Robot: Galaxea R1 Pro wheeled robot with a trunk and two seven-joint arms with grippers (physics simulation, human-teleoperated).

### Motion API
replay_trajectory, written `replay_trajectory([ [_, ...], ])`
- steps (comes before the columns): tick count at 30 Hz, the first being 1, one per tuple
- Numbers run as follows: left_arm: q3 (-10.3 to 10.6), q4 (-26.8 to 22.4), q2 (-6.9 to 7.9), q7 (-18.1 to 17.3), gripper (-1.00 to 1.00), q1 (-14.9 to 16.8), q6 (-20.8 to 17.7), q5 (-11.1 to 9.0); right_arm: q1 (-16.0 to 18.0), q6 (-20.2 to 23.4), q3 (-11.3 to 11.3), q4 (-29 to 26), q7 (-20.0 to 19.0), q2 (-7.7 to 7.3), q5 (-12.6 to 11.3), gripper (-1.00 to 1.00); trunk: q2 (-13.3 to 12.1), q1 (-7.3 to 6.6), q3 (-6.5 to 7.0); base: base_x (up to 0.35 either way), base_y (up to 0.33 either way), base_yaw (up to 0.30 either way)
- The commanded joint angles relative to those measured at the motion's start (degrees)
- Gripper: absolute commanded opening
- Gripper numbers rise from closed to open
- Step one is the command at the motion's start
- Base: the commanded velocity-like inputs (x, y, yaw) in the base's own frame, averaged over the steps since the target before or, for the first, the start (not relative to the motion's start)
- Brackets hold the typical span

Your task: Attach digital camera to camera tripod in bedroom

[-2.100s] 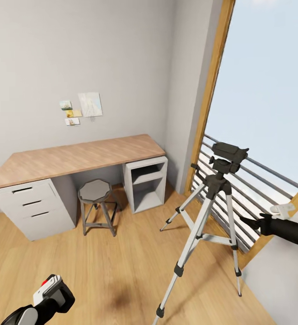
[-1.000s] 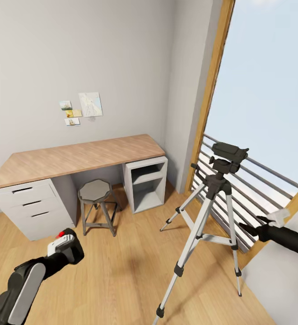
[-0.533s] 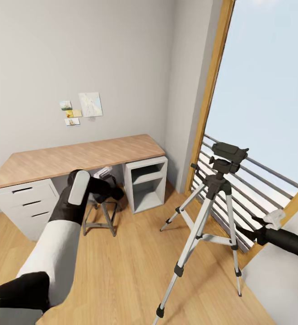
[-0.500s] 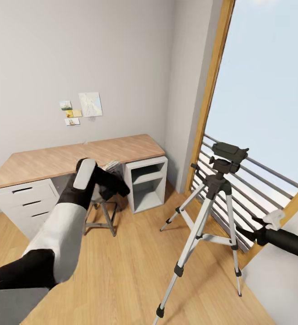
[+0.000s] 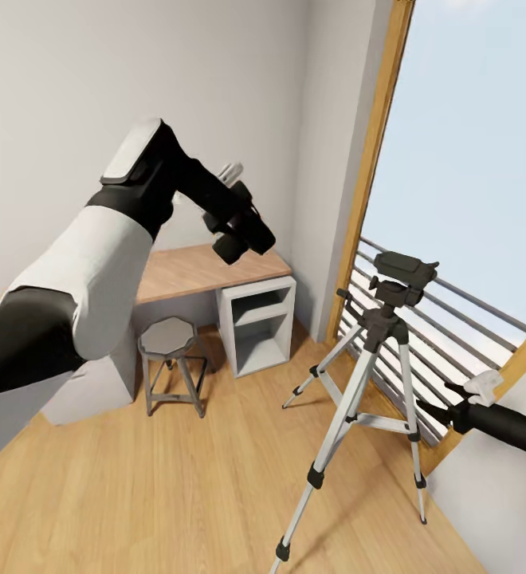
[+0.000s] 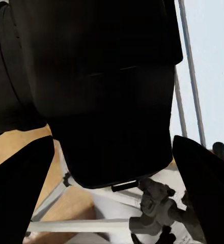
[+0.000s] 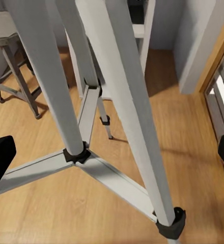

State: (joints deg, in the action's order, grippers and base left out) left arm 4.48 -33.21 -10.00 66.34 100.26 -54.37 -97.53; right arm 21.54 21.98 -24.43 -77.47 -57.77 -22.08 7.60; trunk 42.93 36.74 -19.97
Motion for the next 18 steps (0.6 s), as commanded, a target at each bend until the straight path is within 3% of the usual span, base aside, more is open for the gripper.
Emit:
replay_trajectory([
  [1, 0.66, 0.09, 0.0, 0.27, -1.0, 0.57, -0.58, -0.79, 0.06, 0.47, -0.09, -0.15, -0.33, 0.03, 0.33, 1.0, 0.04, 0.03, -0.09, 0.0, 0.0, -0.049],
  [5, 3.25, -0.26, 0.0, -0.38, -1.0, 1.9, -0.6, -4.7, 0.07, 0.73, -0.11, -0.32, -0.27, 0.08, 0.18, 1.0, 0.04, 0.03, -0.09, 0.0, 0.0, -0.137],
  [6, 3.25, -0.26, 0.0, -0.38, -1.0, 1.9, -0.6, -4.7, 0.07, 0.73, -0.11, -0.32, -0.27, 0.08, 0.18, 1.0, 0.04, 0.03, -0.09, 0.0, 0.0, -0.192],
  [7, 4.57, -1.36, 0.0, -0.51, -1.0, 2.11, -0.62, -5.66, 0.07, 0.78, -0.1, -0.35, -0.29, 0.09, 0.02, 1.0, 0.04, 0.03, -0.09, 0.0, 0.0, -0.219],
  [13, 9.63, -4.82, 0.0, -1.06, -1.0, 2.59, -0.67, -7.0, 0.08, 0.85, -0.15, -0.39, -0.32, 0.1, -0.22, 1.0, 0.04, 0.03, -0.09, 0.0, 0.0, -0.244],
  [15, 12.4, -6.86, 0.0, -2.7, -1.0, 2.94, -0.66, -7.33, 0.08, 0.83, -0.11, -0.4, -0.33, 0.11, -0.3, 1.0, 0.04, 0.03, -0.09, 0.0, 0.0, -0.261],
  [18, 14.04, -7.55, 0.0, -3.99, -1.0, 3.06, -0.66, -7.37, 0.08, 0.76, 0.02, -0.45, -0.33, 0.14, -0.26, 1.0, 0.04, 0.03, -0.09, 0.0, 0.0, -0.264],
])
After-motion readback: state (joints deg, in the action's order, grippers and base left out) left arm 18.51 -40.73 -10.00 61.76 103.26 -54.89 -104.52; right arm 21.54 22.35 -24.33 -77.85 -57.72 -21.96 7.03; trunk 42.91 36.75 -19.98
